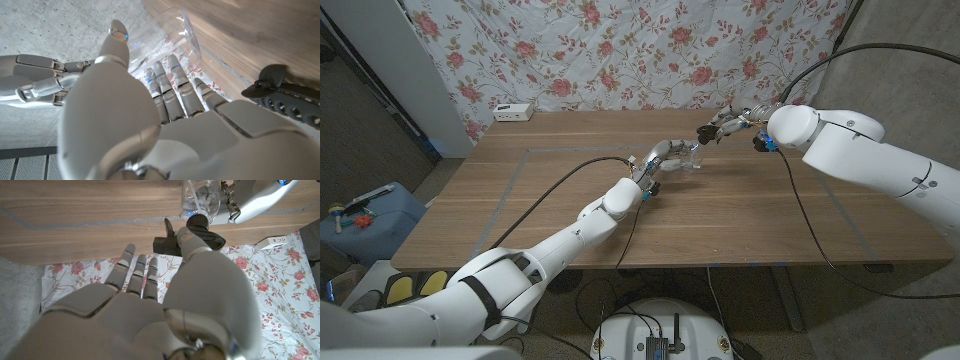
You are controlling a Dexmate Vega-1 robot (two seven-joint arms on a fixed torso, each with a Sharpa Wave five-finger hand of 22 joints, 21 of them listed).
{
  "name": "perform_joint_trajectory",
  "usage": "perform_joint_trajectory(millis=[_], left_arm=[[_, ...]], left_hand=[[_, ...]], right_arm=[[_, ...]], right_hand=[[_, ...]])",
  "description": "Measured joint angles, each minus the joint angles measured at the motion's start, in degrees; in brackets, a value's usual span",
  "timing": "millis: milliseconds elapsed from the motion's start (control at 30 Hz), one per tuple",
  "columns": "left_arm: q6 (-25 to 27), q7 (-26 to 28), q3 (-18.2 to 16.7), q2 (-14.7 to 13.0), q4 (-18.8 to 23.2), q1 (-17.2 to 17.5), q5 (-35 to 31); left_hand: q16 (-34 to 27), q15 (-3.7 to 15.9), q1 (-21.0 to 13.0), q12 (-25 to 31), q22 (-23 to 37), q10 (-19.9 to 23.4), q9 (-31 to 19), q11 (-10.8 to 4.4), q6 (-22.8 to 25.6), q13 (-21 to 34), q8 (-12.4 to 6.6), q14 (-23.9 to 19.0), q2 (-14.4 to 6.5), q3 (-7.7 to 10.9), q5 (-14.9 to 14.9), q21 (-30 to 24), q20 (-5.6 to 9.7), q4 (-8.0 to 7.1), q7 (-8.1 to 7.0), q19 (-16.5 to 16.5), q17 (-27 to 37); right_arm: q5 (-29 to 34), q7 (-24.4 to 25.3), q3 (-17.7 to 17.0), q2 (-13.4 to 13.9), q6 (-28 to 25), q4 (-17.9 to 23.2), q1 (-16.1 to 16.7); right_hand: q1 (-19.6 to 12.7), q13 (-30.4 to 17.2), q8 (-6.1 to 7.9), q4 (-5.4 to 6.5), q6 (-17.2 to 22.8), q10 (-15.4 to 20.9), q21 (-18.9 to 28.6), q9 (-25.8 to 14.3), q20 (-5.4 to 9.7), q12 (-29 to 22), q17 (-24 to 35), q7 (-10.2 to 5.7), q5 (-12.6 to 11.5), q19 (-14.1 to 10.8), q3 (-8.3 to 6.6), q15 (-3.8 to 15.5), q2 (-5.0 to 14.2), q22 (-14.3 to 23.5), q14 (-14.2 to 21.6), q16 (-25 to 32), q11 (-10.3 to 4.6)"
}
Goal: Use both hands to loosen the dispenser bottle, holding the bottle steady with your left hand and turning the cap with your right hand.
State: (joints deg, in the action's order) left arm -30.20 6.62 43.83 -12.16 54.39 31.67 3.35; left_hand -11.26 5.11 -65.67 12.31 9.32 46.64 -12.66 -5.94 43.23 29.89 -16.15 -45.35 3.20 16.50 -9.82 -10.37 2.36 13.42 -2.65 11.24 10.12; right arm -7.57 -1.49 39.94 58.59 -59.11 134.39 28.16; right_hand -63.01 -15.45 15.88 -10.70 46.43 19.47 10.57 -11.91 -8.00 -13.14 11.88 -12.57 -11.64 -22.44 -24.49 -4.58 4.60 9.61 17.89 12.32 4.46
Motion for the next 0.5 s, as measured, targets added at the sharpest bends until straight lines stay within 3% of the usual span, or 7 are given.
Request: perform_joint_trajectory(millis=[233,500], left_arm=[[0.0,-0.01,0.01,0.01,-0.05,-0.01,0.03],[-0.17,0.02,-0.02,-0.11,0.09,0.09,0.08]], left_hand=[[0.0,0.0,0.0,0.01,0.0,0.0,0.02,0.0,0.01,0.0,-0.01,0.0,0.0,0.0,0.05,0.0,0.0,0.0,0.01,0.0,0.16],[0.0,0.0,0.0,0.0,0.0,0.0,0.04,0.0,0.01,-0.02,0.01,0.0,0.0,0.0,-0.16,0.0,0.0,0.0,0.01,0.0,0.16]], right_arm=[[0.6,1.46,-0.61,-0.42,1.04,-0.22,1.04],[1.09,2.74,-1.53,-0.98,1.76,-0.3,2.57]], right_hand=[[-2.3,0.3,1.32,0.26,3.68,1.01,0.29,-0.11,1.05,-0.22,0.27,0.2,0.23,-0.43,-0.26,1.65,-0.04,0.0,1.04,0.89,-1.63],[-2.78,0.3,1.76,0.27,4.98,1.31,0.29,-0.26,1.32,-0.22,0.53,-0.14,0.23,-0.7,-0.26,1.74,-0.21,0.0,1.13,0.89,-1.93]])
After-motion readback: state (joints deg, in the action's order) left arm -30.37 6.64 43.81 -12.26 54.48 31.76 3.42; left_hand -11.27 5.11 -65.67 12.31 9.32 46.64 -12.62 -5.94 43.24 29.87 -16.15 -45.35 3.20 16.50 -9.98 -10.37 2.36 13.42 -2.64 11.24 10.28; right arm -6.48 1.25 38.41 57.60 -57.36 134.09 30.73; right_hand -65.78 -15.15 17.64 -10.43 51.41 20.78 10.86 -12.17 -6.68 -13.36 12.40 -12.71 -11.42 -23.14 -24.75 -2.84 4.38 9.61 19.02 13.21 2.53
